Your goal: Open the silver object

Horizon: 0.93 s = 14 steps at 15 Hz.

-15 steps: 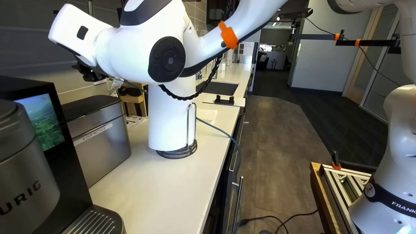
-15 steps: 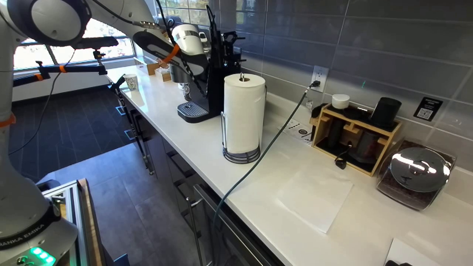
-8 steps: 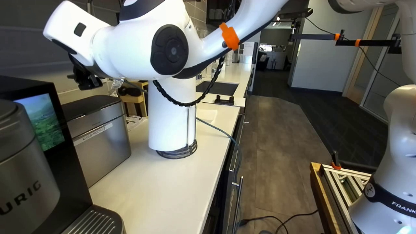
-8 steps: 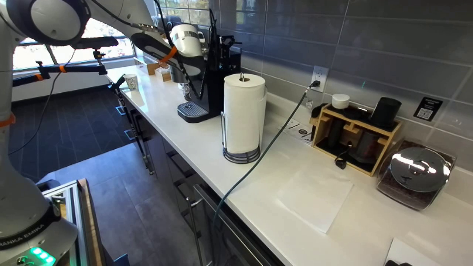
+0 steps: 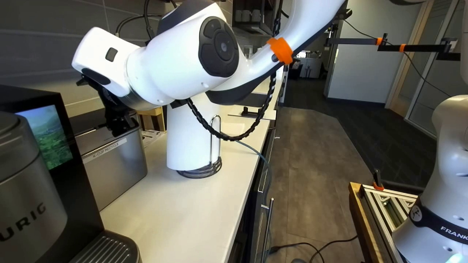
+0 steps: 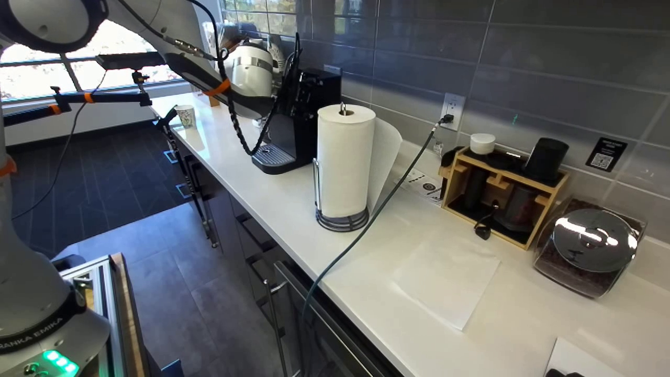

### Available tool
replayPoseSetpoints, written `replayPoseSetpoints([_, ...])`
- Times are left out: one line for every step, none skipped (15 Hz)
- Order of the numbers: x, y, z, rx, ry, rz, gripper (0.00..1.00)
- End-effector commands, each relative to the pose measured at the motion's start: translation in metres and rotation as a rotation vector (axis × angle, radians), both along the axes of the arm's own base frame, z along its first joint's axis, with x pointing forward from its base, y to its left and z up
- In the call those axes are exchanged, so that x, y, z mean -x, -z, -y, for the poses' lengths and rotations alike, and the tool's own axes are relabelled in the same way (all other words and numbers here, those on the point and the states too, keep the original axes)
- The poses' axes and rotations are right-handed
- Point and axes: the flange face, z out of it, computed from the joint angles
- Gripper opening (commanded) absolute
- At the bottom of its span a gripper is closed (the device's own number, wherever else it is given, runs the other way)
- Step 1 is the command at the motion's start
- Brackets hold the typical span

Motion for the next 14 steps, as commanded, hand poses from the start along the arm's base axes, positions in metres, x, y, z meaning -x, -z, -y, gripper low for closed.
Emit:
replayPoseSetpoints([0.015,0.007,0.02,0.068,0.038,-0.058,1.0])
replayPoseSetpoints([0.011,0.008,0.023,0.091,0.039,-0.053,1.0])
replayPoseSetpoints([0.008,0.008,0.027,0.111,0.038,-0.05,1.0])
replayPoseSetpoints([0.004,0.009,0.03,0.115,0.031,-0.051,1.0])
replayPoseSetpoints([0.002,0.012,0.034,0.122,0.036,-0.063,1.0])
replayPoseSetpoints([0.001,0.014,0.037,0.125,0.037,-0.068,1.0])
replayPoseSetpoints([0.0,0.016,0.04,0.12,0.044,-0.072,1.0])
replayPoseSetpoints([-0.001,0.017,0.041,0.115,0.048,-0.07,1.0])
replayPoseSetpoints([-0.001,0.012,0.039,0.108,0.04,-0.054,1.0])
replayPoseSetpoints([-0.001,0.013,0.041,0.108,0.042,-0.056,1.0])
replayPoseSetpoints([-0.002,0.014,0.041,0.108,0.044,-0.057,1.0])
replayPoseSetpoints([-0.005,0.015,0.04,0.106,0.036,-0.052,1.0])
replayPoseSetpoints([-0.008,0.016,0.039,0.106,0.034,-0.044,1.0])
replayPoseSetpoints([-0.012,0.016,0.039,0.103,0.034,-0.038,1.0])
